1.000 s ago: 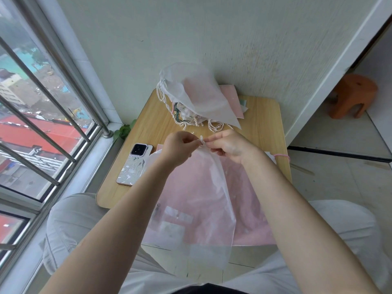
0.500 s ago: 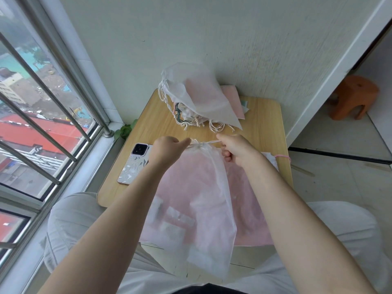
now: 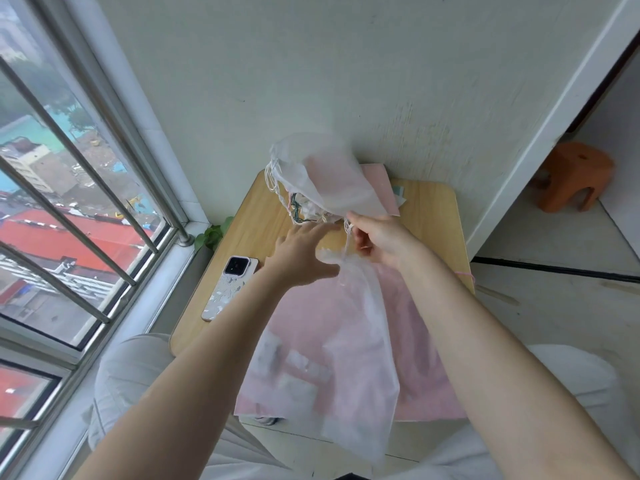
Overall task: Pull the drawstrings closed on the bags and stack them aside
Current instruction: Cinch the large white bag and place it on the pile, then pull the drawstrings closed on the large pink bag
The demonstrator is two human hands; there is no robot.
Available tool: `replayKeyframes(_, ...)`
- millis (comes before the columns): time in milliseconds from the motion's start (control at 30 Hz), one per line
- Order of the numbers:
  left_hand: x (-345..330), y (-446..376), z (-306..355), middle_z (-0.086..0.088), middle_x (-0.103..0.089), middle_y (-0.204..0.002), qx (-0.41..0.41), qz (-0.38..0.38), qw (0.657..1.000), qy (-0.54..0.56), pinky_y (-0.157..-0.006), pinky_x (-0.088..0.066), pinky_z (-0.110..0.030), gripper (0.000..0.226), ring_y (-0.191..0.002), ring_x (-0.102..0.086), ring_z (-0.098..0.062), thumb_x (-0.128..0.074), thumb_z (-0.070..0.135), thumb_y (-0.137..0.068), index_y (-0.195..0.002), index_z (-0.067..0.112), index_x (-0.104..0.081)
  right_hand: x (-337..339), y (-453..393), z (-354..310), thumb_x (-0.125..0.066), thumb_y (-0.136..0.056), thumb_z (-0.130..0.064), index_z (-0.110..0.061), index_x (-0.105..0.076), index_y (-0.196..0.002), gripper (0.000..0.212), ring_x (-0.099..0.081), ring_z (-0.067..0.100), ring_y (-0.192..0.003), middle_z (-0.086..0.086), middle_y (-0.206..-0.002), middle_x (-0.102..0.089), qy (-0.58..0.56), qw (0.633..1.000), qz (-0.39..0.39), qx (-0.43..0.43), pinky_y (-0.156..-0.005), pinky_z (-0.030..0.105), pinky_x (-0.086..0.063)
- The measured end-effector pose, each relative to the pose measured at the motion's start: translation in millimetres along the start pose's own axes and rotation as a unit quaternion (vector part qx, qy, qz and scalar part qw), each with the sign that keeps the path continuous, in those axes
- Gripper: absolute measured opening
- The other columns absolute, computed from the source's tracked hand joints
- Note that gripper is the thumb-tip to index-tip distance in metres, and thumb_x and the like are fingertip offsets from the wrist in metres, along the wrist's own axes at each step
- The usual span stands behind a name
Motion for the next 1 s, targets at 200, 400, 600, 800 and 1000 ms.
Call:
replayKeyframes(200,11.3,-34.1,24.2,0.005,-0.064,-0.097,0.061,-0.012,0.998,0.004,-0.07,-0.044,-0.029,0.028,-0.089,-0.06,-0.019,-0.072,0.043,-0.077,-0.101,0.028,-0.067,7.5,9.0,-45.0,-0.08,-0.071,-0.051,-0.008,-0.068,-0.087,0.047,-0.06,0.019,-0.067,0.003,-0.078,-0.066,0.306,0.948,0.041,0.076,-0.063,0.03,-0.047)
replayKeyframes(400,76.1,-81.1,23.9,-0.001,-0.053,-0.068,0.227,0.213,0.926,0.214,-0.049,-0.036,-0.027,0.023,-0.065,-0.054,-0.022,-0.06,0.03,-0.081,-0.072,0.012,-0.048,16.6,17.4,-97.7,-0.054,-0.092,-0.024,-0.014,-0.051,-0.115,0.025,-0.06,0.032,-0.087,0.009,-0.094,-0.065,0.391,0.847,0.268,0.24,-0.066,0.034,-0.041)
replayKeyframes(600,82.8,-106.1,2.8,-0.017,-0.057,-0.089,0.321,0.19,0.662,0.65,-0.053,-0.06,-0.034,0.03,-0.05,-0.066,-0.028,-0.063,0.018,-0.09,-0.11,-0.002,-0.053,6.1,-5.9,-93.3,-0.049,-0.092,-0.018,-0.014,-0.052,-0.113,0.021,-0.058,0.03,-0.083,0.007,-0.089,-0.064,0.347,0.872,0.243,0.245,-0.067,0.034,-0.043)
replayKeyframes(800,64.9,-102.7,8.3,-0.02,-0.057,-0.102,0.294,0.156,0.63,0.702,-0.062,-0.059,-0.035,0.043,-0.079,-0.069,-0.031,-0.071,0.025,-0.087,-0.114,0.001,-0.047,-1.9,-30.6,-57.4,-0.051,-0.091,-0.02,-0.016,-0.047,-0.124,0.033,-0.064,0.026,-0.082,0.004,-0.096,-0.06,0.333,0.921,0.127,0.156,-0.073,0.038,-0.054)
replayKeyframes(1000,61.8,-89.5,4.2,-0.009,-0.06,-0.095,0.274,0.165,0.745,0.585,-0.065,-0.055,-0.031,0.02,-0.074,-0.068,-0.019,-0.066,0.027,-0.088,-0.095,0.01,-0.057,-2.9,-39.7,-41.0,-0.049,-0.092,-0.02,-0.02,-0.04,-0.131,0.04,-0.062,0.024,-0.081,-0.001,-0.085,-0.057,0.318,0.937,0.079,0.119,-0.071,0.036,-0.05)
Point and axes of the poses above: each hand's wrist, its own y-axis away from the middle knuckle, its own x-axis out of the back of the hand, z = x × y, the point moved 1 cm from there along -y, towards the middle knuckle
